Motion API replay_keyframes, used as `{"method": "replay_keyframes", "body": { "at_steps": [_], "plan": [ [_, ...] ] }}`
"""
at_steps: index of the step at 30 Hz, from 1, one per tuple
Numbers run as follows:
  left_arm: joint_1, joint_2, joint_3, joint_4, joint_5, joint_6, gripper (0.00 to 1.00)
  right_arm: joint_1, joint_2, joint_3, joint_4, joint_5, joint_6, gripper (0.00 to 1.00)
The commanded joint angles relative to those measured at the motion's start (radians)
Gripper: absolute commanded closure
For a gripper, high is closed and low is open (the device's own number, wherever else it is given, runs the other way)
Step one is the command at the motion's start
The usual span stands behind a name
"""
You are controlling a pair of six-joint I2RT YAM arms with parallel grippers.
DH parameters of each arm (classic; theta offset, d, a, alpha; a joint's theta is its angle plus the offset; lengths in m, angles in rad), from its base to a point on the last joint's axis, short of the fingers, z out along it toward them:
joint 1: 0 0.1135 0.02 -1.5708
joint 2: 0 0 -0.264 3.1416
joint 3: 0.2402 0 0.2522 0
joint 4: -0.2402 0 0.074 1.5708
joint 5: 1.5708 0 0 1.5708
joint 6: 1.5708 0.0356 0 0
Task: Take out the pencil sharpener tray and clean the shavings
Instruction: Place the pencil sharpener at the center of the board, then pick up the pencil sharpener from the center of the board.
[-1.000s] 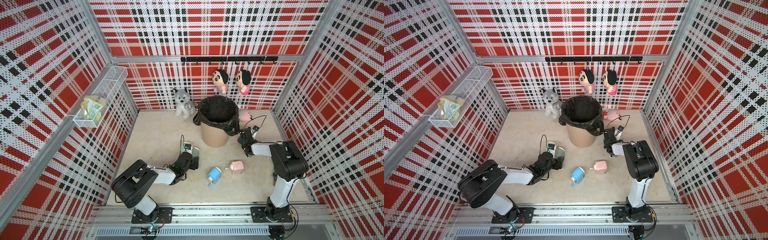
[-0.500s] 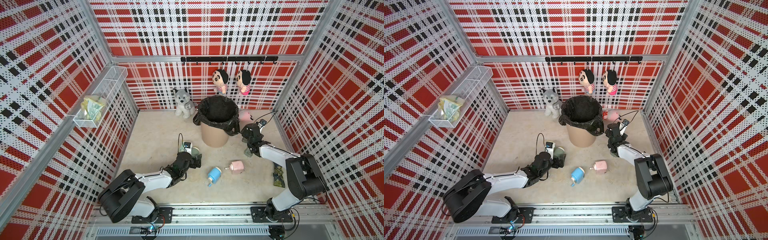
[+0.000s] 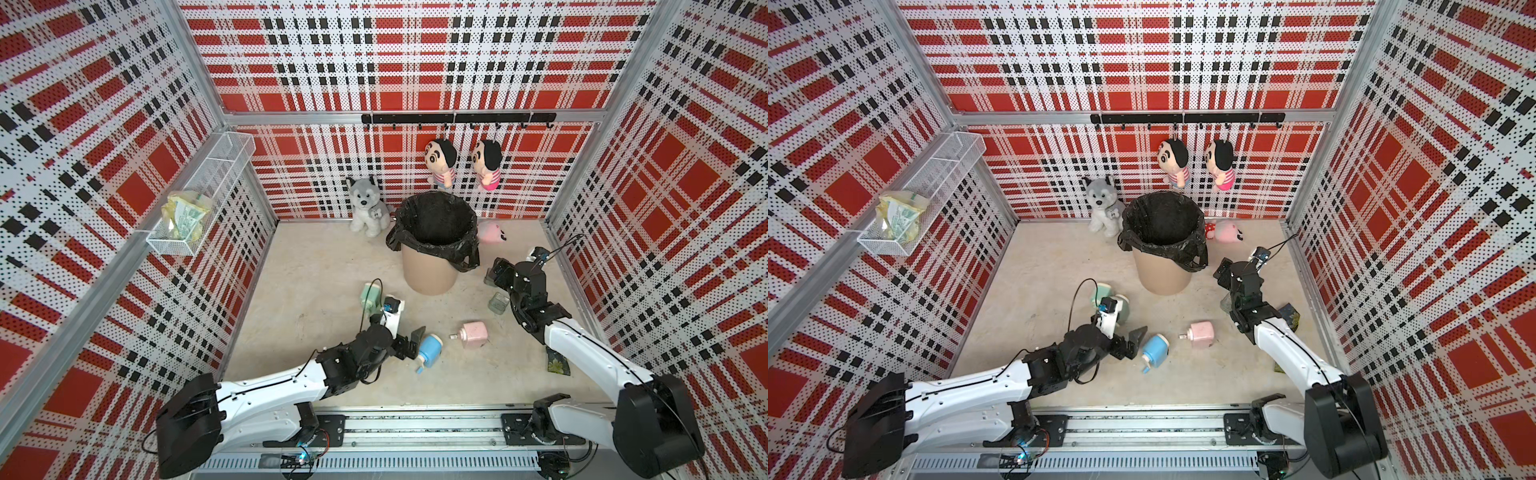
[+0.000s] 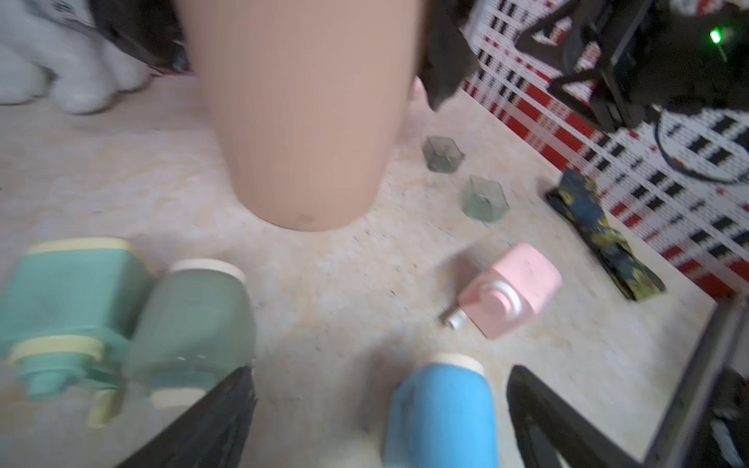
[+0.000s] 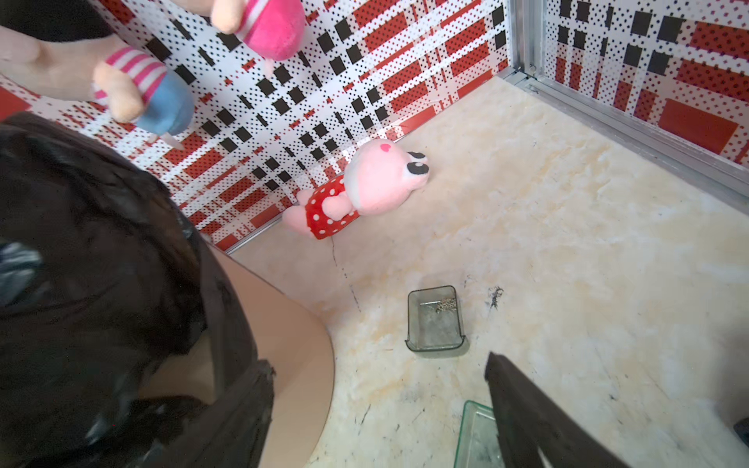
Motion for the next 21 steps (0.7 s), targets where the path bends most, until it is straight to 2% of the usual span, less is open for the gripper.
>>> {"method": "replay_keyframes", "body": {
  "at_steps": [1,10,21],
  "plan": [
    [-0.080,0.030,0.005,-0.038,0.000,-0.031,0.02,0.009,-0.051,-0.010,-0.060,-0.052,-0.026,0.15],
    [-0.148,0.248,0.000,0.055,-0.016,-0.015,0.02,0.009,-0.094,-0.004,-0.107,-0.064,-0.051,0.14],
    [-0.142,0.446,-0.003,0.223,0.031,0.015,0.02,0.009,-0.126,0.028,-0.164,-0.053,-0.081,0.13]
  ]
}}
